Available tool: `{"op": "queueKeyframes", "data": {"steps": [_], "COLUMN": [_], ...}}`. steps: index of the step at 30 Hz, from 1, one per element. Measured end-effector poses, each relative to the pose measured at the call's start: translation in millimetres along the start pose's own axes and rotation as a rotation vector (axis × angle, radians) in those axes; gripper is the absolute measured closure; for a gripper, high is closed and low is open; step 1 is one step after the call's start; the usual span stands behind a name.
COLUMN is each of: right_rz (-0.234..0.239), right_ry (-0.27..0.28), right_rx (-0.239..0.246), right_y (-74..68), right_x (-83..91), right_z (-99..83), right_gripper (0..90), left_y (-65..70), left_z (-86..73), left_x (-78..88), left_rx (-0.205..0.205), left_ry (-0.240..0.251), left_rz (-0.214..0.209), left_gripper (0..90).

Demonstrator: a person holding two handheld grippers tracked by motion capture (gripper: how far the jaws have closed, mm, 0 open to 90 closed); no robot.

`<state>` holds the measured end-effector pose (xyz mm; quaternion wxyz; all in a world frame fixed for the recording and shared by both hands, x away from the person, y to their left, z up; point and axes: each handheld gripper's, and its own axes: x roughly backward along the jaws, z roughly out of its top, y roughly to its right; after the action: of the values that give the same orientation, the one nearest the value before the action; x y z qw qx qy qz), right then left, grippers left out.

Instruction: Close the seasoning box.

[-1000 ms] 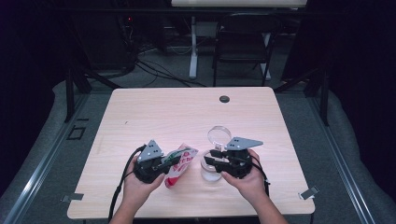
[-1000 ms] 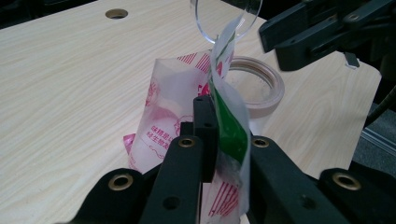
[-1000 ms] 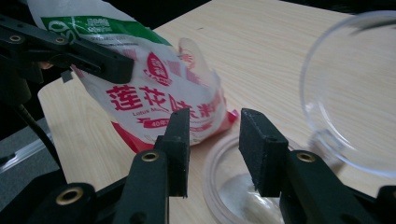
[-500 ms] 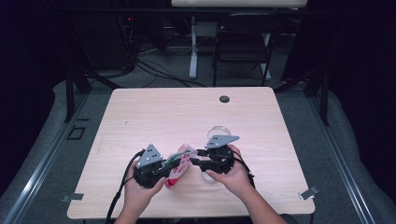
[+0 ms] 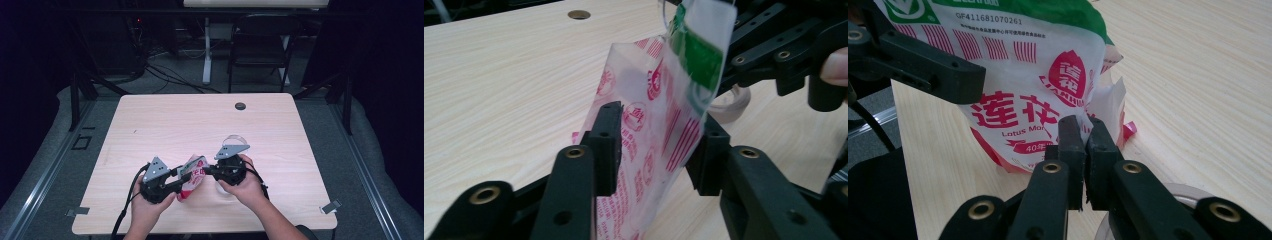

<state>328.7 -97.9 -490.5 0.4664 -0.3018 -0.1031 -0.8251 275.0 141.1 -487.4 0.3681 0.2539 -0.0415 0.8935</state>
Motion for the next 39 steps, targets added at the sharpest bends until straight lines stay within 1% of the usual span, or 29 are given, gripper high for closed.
{"op": "queueKeyframes", "data": {"steps": [2,4,5,7,8,9,11,13,15,18,20,21,27,28,32,35,38,39], "right_rz": [0.0,0.0,0.0,0.0,0.0,0.0,-0.003,-0.004,-0.005,-0.002,-0.001,0.0,-0.002,-0.003,-0.007,-0.008,-0.015,-0.015], "right_ry": [0.0,0.0,-0.001,-0.002,-0.002,-0.003,-0.006,-0.006,-0.002,0.001,0.0,0.001,0.004,0.003,-0.001,0.001,0.003,0.001], "right_rx": [-0.001,-0.002,-0.003,-0.004,-0.004,-0.005,-0.004,-0.004,-0.007,-0.009,-0.01,-0.011,-0.019,-0.017,-0.016,-0.019,-0.019,-0.018], "right_y": [0.0,0.0,0.1,0.2,0.2,0.1,-0.2,-0.4,-0.6,-0.1,0.3,0.5,0.4,0.4,0.5,0.5,-0.1,-0.2], "right_x": [0.0,0.2,0.3,0.4,0.4,0.5,0.8,1.0,0.9,1.1,1.5,1.7,2.6,2.8,3.6,3.9,4.8,5.0], "right_z": [-0.2,-0.5,-0.5,-0.6,-0.6,-0.6,-0.7,-0.8,-1.3,-1.7,-1.9,-2.2,-3.1,-3.3,-4.4,-5.4,-6.0,-6.2], "right_gripper": [88.2,88.2,88.1,88.0,87.9,87.7,87.5,87.3,87.0,86.5,86.0,85.8,84.3,84.1,83.7,83.7,83.7,83.7], "left_y": [-1.4,-2.0,-2.1,-1.1,-0.7,-0.3,-1.3,-3.1,-4.7,-6.9,-7.4,-7.4,-8.7,-8.5,-10.1,-12.1,-12.7,-12.5], "left_z": [-3.1,-6.1,-7.3,-9.7,-11.0,-12.5,-15.9,-20.3,-24.9,-31.8,-35.5,-36.9,-47.9,-48.8,-52.1,-54.5,-55.1,-55.4], "left_x": [-0.9,-2.9,-4.2,-7.3,-8.7,-10.2,-12.9,-16.3,-19.8,-25.1,-28.5,-29.9,-40.8,-42.2,-47.8,-51.6,-53.9,-55.1], "left_rx": [0.013,0.01,0.006,-0.012,-0.032,-0.038,-0.031,-0.007,0.017,0.052,0.057,0.052,0.065,0.065,0.061,0.074,0.073,0.073], "left_ry": [0.005,0.005,-0.006,-0.021,-0.02,-0.018,-0.023,-0.032,-0.049,-0.057,-0.066,-0.075,-0.096,-0.097,-0.115,-0.121,-0.127,-0.122], "left_rz": [-0.008,-0.013,-0.017,-0.009,-0.002,0.002,-0.008,-0.015,-0.006,-0.016,-0.006,0.003,0.005,0.013,0.023,0.022,0.026,0.028], "left_gripper": [57.1,54.8,54.7,52.2,51.7,50.7,50.4,49.6,46.7,43.7,40.7,39.6,34.8,33.6,29.2,27.6,26.9,26.9]}}
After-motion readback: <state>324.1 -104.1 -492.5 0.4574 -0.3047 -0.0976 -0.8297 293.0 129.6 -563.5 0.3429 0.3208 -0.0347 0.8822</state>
